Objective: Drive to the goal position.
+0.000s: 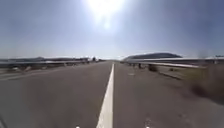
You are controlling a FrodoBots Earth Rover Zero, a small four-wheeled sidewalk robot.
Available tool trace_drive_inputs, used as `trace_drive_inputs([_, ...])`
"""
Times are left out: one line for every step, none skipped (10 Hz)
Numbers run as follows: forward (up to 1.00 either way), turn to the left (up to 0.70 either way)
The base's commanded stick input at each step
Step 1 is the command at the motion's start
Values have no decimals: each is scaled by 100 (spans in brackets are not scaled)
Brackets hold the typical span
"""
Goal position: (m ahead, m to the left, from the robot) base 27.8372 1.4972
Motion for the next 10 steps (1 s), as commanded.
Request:
trace_drive_inputs([70,0])
trace_drive_inputs([70,0])
trace_drive_inputs([70,0])
trace_drive_inputs([70,3])
trace_drive_inputs([70,26])
trace_drive_inputs([70,3])
trace_drive_inputs([70,0])
trace_drive_inputs([70,0])
trace_drive_inputs([70,0])
trace_drive_inputs([70,0])
